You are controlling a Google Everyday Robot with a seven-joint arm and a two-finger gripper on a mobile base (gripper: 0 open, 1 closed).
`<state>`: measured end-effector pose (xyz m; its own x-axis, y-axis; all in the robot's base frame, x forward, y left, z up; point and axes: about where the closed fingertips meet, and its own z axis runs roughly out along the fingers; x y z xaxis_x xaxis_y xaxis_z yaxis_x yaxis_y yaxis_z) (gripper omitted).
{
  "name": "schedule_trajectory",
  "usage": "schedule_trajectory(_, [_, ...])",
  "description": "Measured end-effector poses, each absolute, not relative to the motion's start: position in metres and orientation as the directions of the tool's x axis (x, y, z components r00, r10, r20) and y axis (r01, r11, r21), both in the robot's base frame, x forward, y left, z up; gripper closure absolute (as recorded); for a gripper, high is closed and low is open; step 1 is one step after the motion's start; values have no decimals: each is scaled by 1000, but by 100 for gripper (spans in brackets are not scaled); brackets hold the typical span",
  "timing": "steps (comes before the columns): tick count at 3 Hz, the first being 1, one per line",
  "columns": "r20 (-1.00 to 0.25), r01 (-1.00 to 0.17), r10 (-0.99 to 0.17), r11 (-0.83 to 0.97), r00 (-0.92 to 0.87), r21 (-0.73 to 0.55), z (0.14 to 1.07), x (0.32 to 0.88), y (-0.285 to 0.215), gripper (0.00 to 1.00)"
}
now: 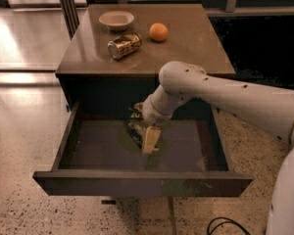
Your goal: Pick green jalapeno chip bag from top drawer and place on counter
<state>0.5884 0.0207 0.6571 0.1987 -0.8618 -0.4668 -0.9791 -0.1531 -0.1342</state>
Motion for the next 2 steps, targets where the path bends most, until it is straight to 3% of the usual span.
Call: schedule_trajectory(2, [-482, -988, -863, -151, 152, -40, 636, 554, 20, 0])
